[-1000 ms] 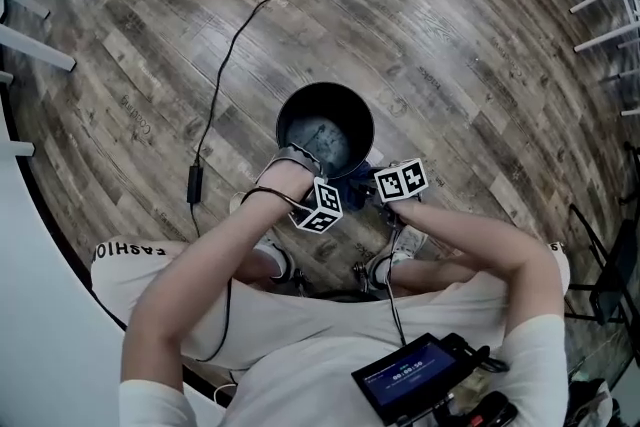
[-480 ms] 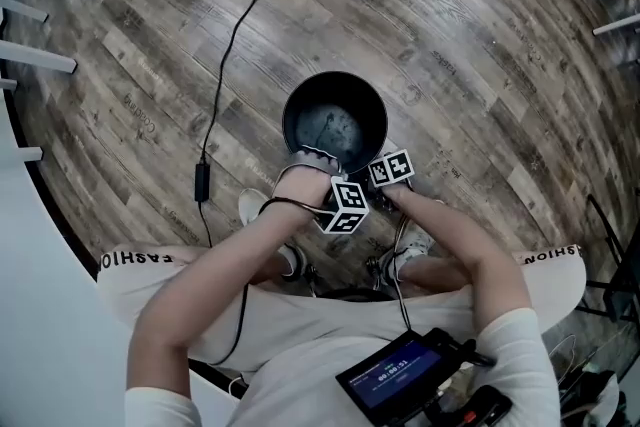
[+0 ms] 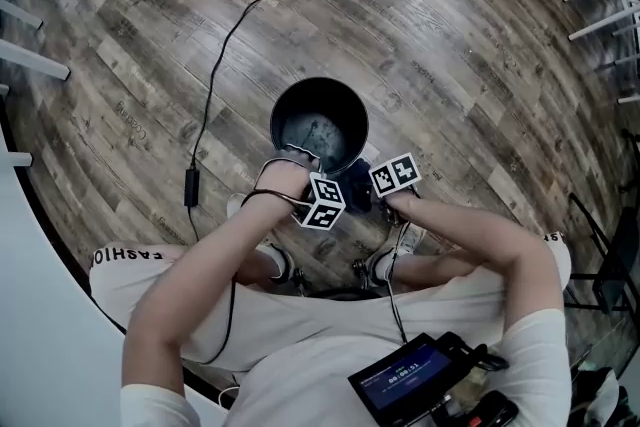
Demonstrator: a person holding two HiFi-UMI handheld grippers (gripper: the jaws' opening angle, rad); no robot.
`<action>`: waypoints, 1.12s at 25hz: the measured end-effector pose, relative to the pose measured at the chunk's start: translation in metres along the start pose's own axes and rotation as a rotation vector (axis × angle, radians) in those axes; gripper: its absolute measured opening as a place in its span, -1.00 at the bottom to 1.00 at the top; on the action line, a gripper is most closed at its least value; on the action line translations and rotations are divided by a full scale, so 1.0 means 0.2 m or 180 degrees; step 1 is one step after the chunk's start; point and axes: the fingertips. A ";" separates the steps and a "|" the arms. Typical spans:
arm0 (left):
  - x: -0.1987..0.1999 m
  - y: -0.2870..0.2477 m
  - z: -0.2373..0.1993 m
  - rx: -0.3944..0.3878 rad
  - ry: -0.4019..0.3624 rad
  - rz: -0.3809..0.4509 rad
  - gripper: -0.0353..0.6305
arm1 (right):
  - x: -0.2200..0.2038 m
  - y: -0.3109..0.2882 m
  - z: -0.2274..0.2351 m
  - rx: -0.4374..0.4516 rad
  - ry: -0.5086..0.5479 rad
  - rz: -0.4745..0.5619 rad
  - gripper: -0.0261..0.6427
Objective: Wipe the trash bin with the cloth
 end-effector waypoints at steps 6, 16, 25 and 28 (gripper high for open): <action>-0.03 0.07 -0.06 0.0179 -0.0038 -0.0044 -0.26 | 0.20 0.31 -0.37 0.0358 0.0142 0.0563 -0.69; 0.04 0.00 -0.04 0.0204 -0.0043 0.0062 -0.80 | 0.22 0.08 -0.27 0.0341 0.0293 0.0617 -0.69; 0.08 -0.02 -0.06 0.0122 0.0240 0.0138 -0.80 | -0.02 -0.45 0.29 -0.0290 0.0334 0.0299 -0.69; 0.10 -0.02 -0.07 0.0064 0.0300 0.0231 -0.80 | -0.03 -0.43 0.30 -0.0329 0.0214 0.0371 -0.69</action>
Point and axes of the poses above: the fingertips, and each gripper's own axes: y backward along the fingers, z to its right, x out of its top, and after that the axes turned 12 degrees about z, right-handed
